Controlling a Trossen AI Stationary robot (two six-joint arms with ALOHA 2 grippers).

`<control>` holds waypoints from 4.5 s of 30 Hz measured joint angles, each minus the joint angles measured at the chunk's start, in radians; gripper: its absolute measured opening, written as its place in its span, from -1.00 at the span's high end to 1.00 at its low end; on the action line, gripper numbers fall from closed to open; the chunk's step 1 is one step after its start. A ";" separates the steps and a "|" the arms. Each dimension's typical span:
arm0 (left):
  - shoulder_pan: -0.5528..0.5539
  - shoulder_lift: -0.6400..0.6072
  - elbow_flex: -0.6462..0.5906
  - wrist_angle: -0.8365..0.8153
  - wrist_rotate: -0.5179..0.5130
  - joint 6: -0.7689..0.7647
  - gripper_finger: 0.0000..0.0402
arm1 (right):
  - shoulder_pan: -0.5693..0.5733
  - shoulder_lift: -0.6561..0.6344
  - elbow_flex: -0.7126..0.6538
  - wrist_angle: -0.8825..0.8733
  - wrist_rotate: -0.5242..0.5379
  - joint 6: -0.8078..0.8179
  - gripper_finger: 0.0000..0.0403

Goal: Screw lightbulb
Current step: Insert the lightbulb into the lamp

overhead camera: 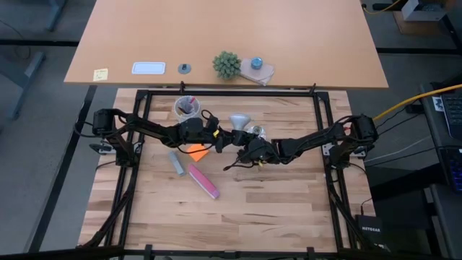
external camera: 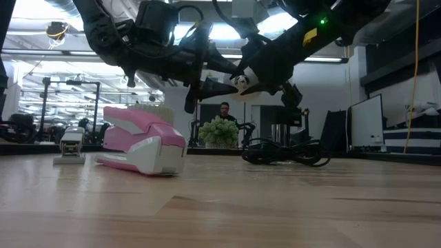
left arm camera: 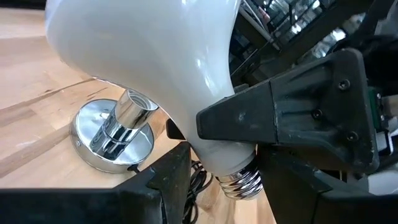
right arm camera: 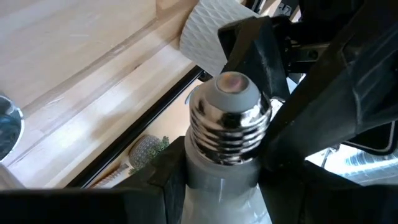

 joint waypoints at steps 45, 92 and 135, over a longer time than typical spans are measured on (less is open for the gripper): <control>-0.013 0.001 0.001 -0.021 -0.070 -0.040 0.21 | 0.000 0.000 0.001 0.027 -0.018 -0.005 0.18; 0.019 0.002 0.000 -0.020 -0.070 -0.049 0.43 | 0.000 -0.002 0.002 0.036 0.161 0.187 -0.23; 0.087 0.002 -0.001 -0.018 -0.071 -0.066 0.46 | -0.080 -0.233 0.001 0.365 0.544 0.321 -0.23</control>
